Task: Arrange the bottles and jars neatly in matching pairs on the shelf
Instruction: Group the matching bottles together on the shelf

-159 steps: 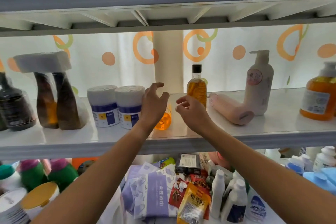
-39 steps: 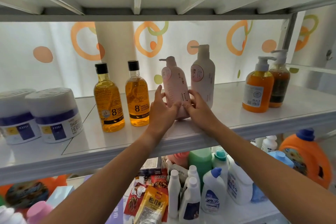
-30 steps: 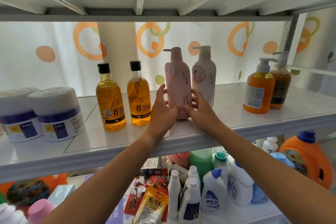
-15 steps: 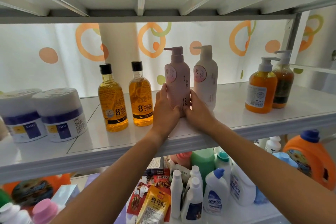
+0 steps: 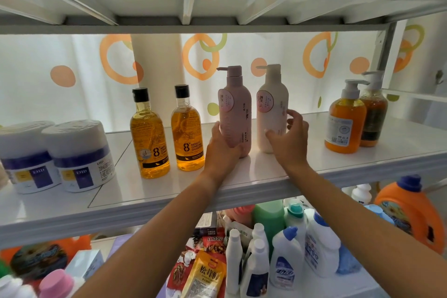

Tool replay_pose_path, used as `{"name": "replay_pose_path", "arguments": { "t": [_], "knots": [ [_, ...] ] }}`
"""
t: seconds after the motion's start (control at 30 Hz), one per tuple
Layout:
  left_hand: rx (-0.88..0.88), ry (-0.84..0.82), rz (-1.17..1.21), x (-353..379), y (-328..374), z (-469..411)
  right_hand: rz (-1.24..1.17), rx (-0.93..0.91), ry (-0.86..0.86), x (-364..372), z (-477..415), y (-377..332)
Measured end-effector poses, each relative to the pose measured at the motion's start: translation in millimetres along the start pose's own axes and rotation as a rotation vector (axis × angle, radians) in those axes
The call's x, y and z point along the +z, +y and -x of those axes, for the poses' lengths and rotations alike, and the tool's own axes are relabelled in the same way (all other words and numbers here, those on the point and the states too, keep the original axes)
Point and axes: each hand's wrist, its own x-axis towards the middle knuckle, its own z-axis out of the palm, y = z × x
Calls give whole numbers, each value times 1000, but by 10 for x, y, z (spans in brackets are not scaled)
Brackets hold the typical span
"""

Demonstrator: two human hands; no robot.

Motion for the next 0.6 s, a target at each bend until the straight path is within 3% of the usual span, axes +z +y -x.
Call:
{"name": "replay_pose_path", "arguments": {
  "t": [0.1, 0.17, 0.37, 0.6],
  "knots": [
    [-6, 2, -2, -4, -31, -21, -13, 136, -257, -25, -194, 144],
    [7, 8, -22, 1, -41, -37, -33, 118, -344, 2, -218, 200],
    [24, 9, -34, 18, -51, -73, 49, 52, -336, 36, -236, 257],
    [50, 6, -15, -4, -32, -40, -22, 49, -372, 10, -214, 255]
  ]
}}
